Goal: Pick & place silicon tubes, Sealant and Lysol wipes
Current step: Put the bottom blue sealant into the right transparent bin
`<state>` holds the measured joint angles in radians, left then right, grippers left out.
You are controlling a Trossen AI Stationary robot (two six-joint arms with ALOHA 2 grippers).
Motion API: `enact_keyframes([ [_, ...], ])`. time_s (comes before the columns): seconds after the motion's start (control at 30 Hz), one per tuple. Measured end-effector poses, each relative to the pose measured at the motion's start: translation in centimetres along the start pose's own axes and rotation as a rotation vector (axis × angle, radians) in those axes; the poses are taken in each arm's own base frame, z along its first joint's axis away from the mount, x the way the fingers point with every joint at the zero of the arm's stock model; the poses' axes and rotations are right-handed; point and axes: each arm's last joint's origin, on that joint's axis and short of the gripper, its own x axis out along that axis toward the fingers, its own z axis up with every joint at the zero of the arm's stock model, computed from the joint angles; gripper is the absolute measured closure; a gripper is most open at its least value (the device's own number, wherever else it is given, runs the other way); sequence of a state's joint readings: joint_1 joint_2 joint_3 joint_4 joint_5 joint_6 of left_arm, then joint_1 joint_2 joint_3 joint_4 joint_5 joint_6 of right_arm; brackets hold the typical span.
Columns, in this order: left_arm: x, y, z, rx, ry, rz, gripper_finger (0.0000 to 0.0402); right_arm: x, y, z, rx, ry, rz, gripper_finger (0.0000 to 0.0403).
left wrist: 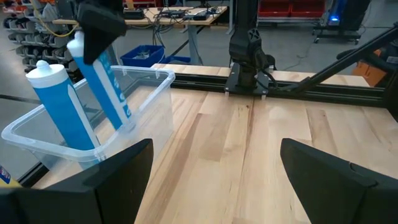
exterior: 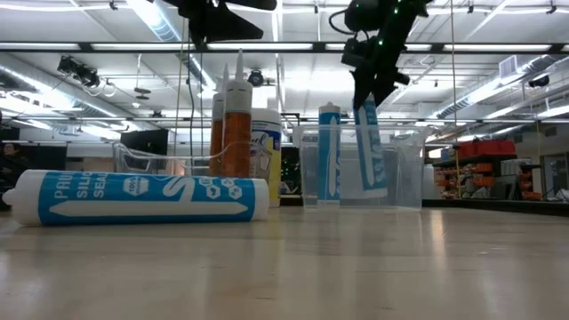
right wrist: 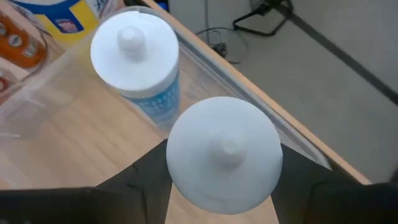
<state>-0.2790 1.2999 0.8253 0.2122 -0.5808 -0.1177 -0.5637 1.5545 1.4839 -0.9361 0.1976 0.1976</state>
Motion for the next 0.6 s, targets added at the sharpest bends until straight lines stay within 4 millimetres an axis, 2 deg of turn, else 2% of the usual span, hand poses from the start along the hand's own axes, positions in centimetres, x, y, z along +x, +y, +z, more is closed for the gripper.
enact_keyframes([
  [0.4, 0.0, 0.0, 0.0, -0.001, -0.001, 0.0, 0.0044, 2.6, -1.5, -0.5, 0.026, -0.023, 0.047, 0.0194],
  [0.6, 0.0, 0.0, 0.0, -0.002, -0.001, 0.001, 0.0044, 2.9, -1.8, -0.7, 0.031, -0.025, 0.048, 0.0194],
])
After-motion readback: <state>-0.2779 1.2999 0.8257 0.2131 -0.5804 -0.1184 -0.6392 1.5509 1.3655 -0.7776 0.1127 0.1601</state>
